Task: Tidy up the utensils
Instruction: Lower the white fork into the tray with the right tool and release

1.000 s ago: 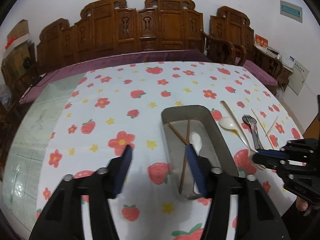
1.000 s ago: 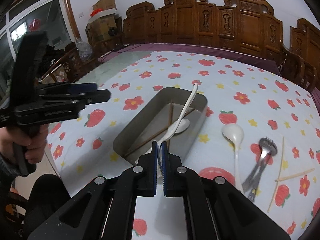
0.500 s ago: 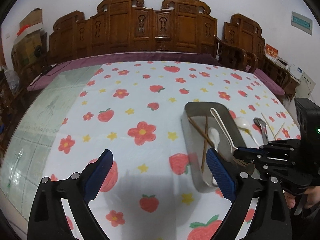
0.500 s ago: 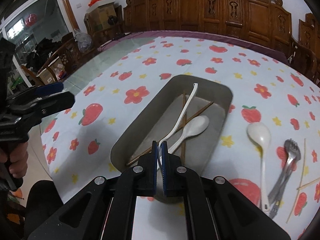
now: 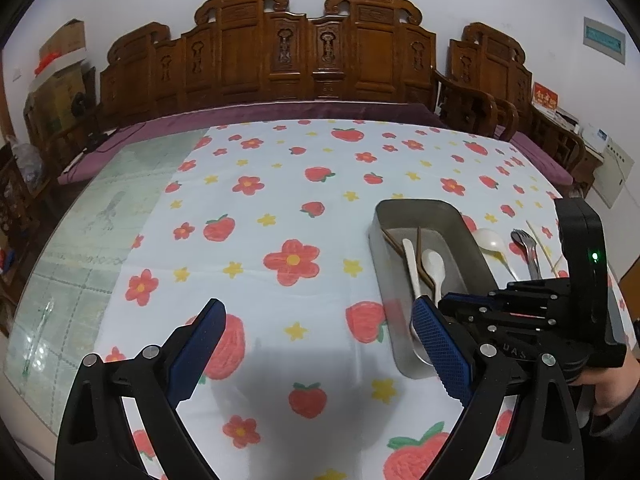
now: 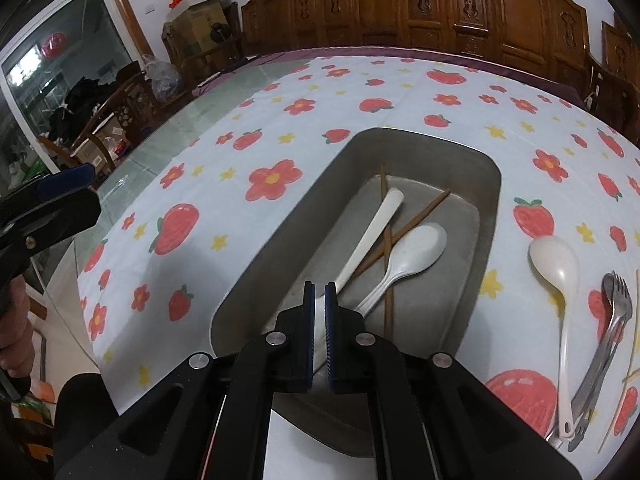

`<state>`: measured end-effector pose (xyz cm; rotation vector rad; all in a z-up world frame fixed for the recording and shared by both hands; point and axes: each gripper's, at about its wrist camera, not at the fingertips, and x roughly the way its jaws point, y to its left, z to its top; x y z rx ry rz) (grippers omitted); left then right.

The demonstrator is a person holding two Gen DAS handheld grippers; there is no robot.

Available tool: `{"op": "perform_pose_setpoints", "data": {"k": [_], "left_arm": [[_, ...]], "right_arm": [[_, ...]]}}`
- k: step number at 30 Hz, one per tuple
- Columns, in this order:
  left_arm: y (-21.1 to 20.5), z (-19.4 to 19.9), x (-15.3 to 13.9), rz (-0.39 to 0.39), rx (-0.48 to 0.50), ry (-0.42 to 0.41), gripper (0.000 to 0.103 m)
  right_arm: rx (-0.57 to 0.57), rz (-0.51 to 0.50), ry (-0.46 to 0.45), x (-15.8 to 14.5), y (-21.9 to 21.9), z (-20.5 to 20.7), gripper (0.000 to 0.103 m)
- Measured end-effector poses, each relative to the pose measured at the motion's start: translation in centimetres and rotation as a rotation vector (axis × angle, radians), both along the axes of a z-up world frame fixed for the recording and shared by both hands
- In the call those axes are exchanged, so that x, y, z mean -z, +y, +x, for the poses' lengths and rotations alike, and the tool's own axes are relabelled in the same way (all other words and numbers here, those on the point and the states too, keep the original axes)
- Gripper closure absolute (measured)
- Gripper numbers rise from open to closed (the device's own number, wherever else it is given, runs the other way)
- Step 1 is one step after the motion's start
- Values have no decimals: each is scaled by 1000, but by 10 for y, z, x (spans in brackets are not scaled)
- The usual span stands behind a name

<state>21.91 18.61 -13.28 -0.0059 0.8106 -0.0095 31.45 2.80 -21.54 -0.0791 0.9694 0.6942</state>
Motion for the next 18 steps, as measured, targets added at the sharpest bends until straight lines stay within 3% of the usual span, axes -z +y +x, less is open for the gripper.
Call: {"op": "perform_pose_setpoints", "data": {"k": [7, 13, 15, 18], "left_arm": [[-28, -5, -9, 10, 41, -12, 12], [-64, -7, -18, -12, 84, -30, 12], [-75, -7, -19, -14, 98, -34, 12], [-95, -7, -19, -19, 118, -33, 12]], "right_arm": [[-6, 4, -71, -26, -36, -16, 96], [49, 5, -132, -51, -100, -32, 96], [80, 0, -153, -56, -125, -36, 86], [138, -6, -176, -59, -163, -40, 85]]}}
